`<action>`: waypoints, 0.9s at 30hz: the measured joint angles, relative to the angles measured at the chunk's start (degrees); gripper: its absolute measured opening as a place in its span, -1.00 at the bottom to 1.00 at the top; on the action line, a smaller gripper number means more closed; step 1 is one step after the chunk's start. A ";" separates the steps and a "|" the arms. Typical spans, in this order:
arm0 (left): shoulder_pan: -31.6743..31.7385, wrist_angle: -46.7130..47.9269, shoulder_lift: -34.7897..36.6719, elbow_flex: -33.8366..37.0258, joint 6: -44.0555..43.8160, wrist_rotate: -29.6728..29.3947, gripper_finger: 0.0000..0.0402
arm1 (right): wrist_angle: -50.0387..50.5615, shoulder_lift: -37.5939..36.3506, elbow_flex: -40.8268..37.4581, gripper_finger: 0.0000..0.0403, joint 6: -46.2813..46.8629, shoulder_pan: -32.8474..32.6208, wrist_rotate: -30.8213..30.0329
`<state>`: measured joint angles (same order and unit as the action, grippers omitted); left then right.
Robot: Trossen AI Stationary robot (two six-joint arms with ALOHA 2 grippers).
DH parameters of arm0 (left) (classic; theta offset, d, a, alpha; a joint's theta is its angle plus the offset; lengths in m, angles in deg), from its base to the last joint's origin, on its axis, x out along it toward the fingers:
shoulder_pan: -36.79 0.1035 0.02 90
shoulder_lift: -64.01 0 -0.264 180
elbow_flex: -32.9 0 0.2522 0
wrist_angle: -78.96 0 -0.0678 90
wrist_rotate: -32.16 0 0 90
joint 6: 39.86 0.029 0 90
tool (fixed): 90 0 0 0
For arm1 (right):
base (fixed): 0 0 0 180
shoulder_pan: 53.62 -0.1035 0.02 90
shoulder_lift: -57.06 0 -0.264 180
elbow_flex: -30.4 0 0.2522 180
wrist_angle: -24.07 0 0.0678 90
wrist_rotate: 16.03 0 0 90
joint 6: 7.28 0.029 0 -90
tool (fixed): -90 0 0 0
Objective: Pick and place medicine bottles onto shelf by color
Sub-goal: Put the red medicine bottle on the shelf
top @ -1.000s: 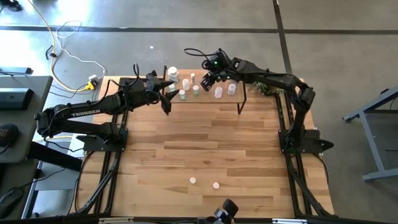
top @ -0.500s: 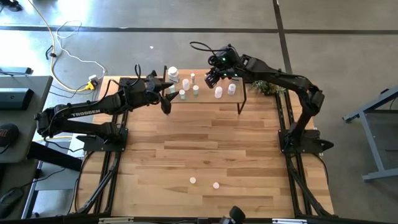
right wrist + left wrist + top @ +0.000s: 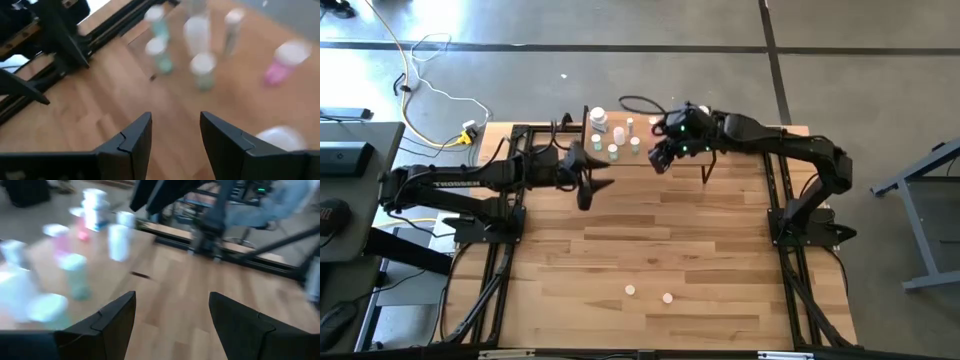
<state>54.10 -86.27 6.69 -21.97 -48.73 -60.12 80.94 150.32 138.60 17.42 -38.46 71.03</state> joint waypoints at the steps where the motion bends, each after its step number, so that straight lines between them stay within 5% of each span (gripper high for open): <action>1: -1.13 0.28 0.00 0.00 -0.97 0.55 0.20 | 0.68 -0.04 0.00 -0.21 1.19 -1.17 0.06; 12: -15.78 6.32 0.00 0.00 -5.61 0.30 0.20 | 11.39 0.01 0.00 -0.21 12.82 -16.23 -3.07; 27: -29.37 8.25 0.00 0.00 -12.16 -1.05 0.20 | 13.64 0.86 0.00 -0.20 27.99 -33.65 -5.66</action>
<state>24.73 -78.03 6.69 -21.97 -60.89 -61.17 94.58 151.18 138.60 45.41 -72.11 65.37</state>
